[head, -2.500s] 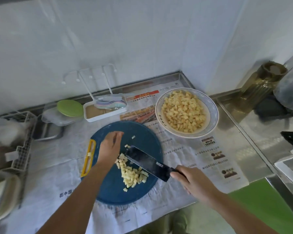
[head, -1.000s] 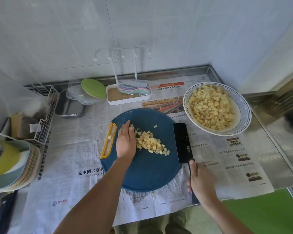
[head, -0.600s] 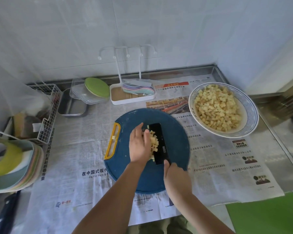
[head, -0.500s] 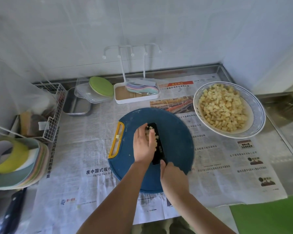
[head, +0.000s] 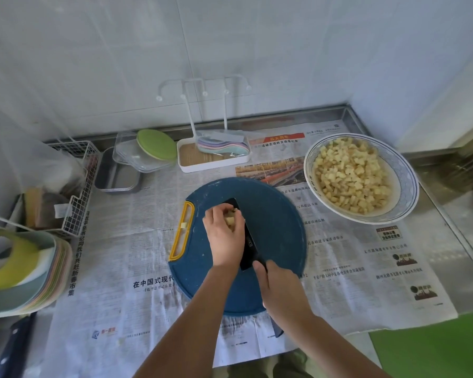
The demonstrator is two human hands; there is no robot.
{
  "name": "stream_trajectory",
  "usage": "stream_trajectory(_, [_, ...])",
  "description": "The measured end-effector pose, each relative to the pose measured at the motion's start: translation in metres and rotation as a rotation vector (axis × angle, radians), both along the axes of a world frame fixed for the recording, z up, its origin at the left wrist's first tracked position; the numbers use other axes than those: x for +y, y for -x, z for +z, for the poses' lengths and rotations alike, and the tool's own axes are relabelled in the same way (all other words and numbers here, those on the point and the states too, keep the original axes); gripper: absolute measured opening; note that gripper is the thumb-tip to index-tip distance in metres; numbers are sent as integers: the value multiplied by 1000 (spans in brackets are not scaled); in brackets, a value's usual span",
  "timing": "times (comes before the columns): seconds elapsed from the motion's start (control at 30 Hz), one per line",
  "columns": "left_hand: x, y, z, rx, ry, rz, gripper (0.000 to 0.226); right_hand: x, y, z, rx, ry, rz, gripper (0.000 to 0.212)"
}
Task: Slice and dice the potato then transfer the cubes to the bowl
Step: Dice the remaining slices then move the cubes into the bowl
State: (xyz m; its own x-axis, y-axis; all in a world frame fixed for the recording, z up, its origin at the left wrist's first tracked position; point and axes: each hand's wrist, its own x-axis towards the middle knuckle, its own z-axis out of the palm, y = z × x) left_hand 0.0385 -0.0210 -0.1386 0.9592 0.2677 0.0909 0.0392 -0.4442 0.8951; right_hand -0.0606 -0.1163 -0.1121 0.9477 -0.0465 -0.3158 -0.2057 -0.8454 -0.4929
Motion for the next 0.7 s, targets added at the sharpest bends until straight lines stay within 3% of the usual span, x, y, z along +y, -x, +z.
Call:
stream_trajectory(0.23, [-19, -14, 39, -98, -7, 10, 15, -14, -4, 35, -92, -136, -46, 39])
stream_trajectory(0.43, [-76, -43, 91, -274, -12, -119, 11, -56, -17, 79, -193, -207, -199, 40])
stream_trajectory(0.57, [-136, -60, 111, -330, -6, -219, 16, -101, -26, 96, -273, -168, -303, 41])
stream_trajectory(0.7, [-195, -70, 110, -346, -128, -306, 28, -145, -34, 100, -278, -113, -376, 43])
